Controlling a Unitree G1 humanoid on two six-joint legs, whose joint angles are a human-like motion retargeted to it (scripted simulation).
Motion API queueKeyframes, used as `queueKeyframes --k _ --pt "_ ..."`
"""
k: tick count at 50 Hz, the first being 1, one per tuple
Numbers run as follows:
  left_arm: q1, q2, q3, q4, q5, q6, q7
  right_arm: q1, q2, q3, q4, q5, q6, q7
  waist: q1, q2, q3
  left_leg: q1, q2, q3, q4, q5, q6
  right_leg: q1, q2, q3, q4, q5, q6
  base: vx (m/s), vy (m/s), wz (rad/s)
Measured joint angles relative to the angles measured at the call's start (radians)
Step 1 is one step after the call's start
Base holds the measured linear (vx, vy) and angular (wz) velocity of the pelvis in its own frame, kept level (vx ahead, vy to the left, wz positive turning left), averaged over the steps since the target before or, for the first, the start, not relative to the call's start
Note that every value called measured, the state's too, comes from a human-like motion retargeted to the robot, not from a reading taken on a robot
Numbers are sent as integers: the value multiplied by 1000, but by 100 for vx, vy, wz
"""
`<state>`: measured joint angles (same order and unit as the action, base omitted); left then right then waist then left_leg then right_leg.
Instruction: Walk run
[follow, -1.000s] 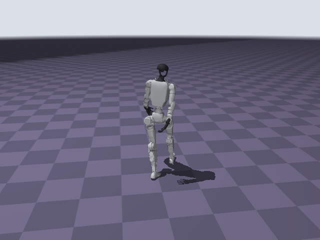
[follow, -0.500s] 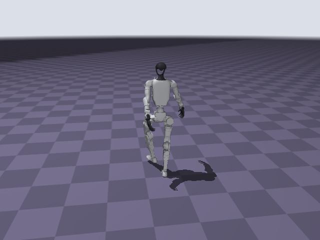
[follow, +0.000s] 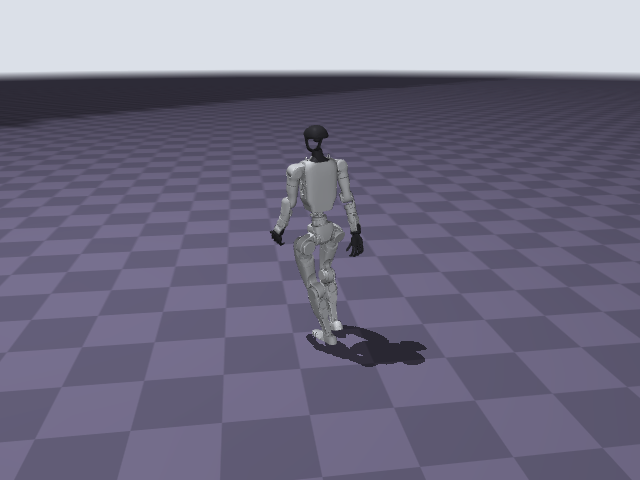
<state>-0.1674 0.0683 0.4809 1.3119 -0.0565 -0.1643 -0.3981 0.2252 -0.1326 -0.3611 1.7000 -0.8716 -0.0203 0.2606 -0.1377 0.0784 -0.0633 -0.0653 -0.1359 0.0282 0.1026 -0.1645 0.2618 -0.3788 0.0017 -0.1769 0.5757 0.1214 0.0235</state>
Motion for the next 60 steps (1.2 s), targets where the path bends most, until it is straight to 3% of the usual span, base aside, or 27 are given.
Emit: queueKeyframes --k 3,5,8,10,12,13,14,15,17,18,20,22,25,26,28,32,35,36,39,42,43,45,47,50,53,55,60 --pt "-88 56 -77 -88 32 -20 -42 72 35 18 0 -34 13 36 -75 -15 16 97 -49 -105 -5 -31 0 -70 -114 -10 -234 -31 30 98 -35 177" --pt "-132 96 -116 -118 60 -32 -60 105 48 17 0 -53 26 65 -112 -27 32 173 -73 -164 -4 -44 0 -112 -145 69 -381 -78 43 114 -49 136" --pt "-160 142 -155 -121 107 -54 -51 124 48 16 0 -57 41 111 -123 -37 44 279 -67 -164 -3 -13 -35 -136 -195 98 -565 -120 199 102 -46 60" --pt "-146 157 -162 -104 142 -66 -28 126 38 17 0 -47 63 120 -146 -36 30 321 -49 -169 28 50 -82 -133 -210 52 -545 -120 234 116 -66 52" --pt "-107 157 -148 -66 183 -75 1 102 17 9 0 -31 107 107 -166 -50 -5 332 -48 -152 78 190 -134 -139 -215 64 -430 -115 231 135 -82 62" --pt "-76 154 -144 -41 200 -77 12 93 9 -2 0 -21 127 89 -189 -56 -20 337 -38 -141 125 294 -156 -123 -234 -3 -409 -28 236 126 -75 77" --pt "-44 147 -135 -10 224 -75 21 78 1 -12 0 -1 143 69 -199 -55 -31 325 -30 -117 191 414 -178 -104 -212 74 -383 -10 219 127 -73 69" --pt "-11 138 -124 26 251 -72 29 61 -7 -21 0 24 156 47 -204 -51 -41 306 -23 -88 265 541 -201 -84 -171 224 -356 -27 191 124 -65 39" --pt "41 114 -106 109 320 -45 58 -18 -29 -34 0 108 160 30 -201 -34 0 213 29 -25 539 670 -218 -17 -122 203 -301 -97 73 98 -46 24" --pt "63 106 -91 157 355 -28 82 -71 -45 -28 0 154 168 33 -210 -14 27 149 105 29 704 684 -198 31 -93 153 -301 -116 41 86 -38 34" --pt "98 90 -87 243 405 14 121 -193 -80 -42 0 229 185 32 -229 -54 34 65 128 142 805 605 -125 113 -163 64 -336 -125 21 100 -40 53" --pt "141 71 -100 301 467 59 145 -296 -98 -73 -33 293 171 -2 -215 -65 44 -22 100 169 839 494 -108 175 -129 86 -367 -131 -11 86 -27 7" --pt "223 31 -132 346 558 86 168 -398 -112 -82 -155 387 85 -59 -80 -82 60 -196 0 155 806 354 -196 260 -109 85 -445 -98 -21 98 -23 -127" --pt "254 20 -138 349 588 86 170 -425 -121 -65 -201 420 57 -63 -36 -87 61 -246 25 190 768 305 -198 284 -102 62 -464 -94 -23 99 -24 -126" --pt "317 0 -146 346 645 90 165 -477 -148 -26 -289 481 11 -65 22 -88 63 -327 85 262 651 229 -181 330 -74 30 -497 -100 -30 91 -21 -45" --pt "428 -15 -143 337 718 113 135 -563 -222 -5 -410 510 -57 -79 79 -68 70 -413 162 419 282 182 -152 435 16 -23 -531 -160 -54 101 -17 31" --pt "486 -19 -120 365 733 143 155 -595 -277 -10 -440 501 -93 -108 100 -73 59 -454 68 411 -1 106 -163 508 50 -55 -537 -180 -55 103 -14 69" --pt "499 -20 -105 379 726 158 167 -594 -288 -9 -438 499 -98 -115 95 -81 51 -446 46 434 -61 96 -140 526 55 -66 -529 -164 -52 118 -11 84" --pt "541 -37 -46 388 680 217 170 -583 -295 -4 -404 488 -90 -131 129 -111 36 -399 66 559 -60 101 -80 574 48 -58 -472 -19 -11 124 -5 -1" --pt "571 -52 25 388 606 228 117 -539 -248 -5 -348 442 -70 -140 164 -128 5 -369 121 611 36 164 -2 586 10 -70 -345 298 54 153 -2 -51" --pt "574 -48 47 388 577 219 81 -515 -222 0 -328 414 -66 -137 147 -139 -8 -350 137 582 100 119 -1 561 10 -44 -241 376 37 125 -21 60" --pt "526 -29 78 388 510 213 -10 -470 -193 0 -291 351 -56 -119 77 -164 16 -353 73 410 228 30 0 442 5 17 131 402 7 120 -6 173" --pt "434 6 109 388 430 217 -45 -400 -165 -12 -246 301 -42 -92 83 -117 38 -266 116 453 245 -7 0 392 31 11 246 402 -21 122 21 153" --pt "263 37 150 369 288 155 -9 -271 -123 -21 -155 231 -50 -34 109 14 38 -184 164 306 169 0 0 295 174 28 176 327 -93 99 23 179" --pt "132 13 87 180 162 107 -12 -168 -84 -38 -37 125 -75 10 74 27 43 -99 83 144 88 23 0 169 114 3 137 113 -130 92 3 291" --pt "52 7 30 59 130 61 -36 -91 -46 -52 0 54 -49 32 20 28 37 -45 28 8 47 31 0 95 33 -36 44 17 -124 106 -17 352" --pt "-142 83 -104 -102 158 -37 -116 72 60 -28 0 -39 68 163 -96 -10 35 71 -68 -253 47 2 0 -47 -74 18 -308 -30 -40 93 -41 308"
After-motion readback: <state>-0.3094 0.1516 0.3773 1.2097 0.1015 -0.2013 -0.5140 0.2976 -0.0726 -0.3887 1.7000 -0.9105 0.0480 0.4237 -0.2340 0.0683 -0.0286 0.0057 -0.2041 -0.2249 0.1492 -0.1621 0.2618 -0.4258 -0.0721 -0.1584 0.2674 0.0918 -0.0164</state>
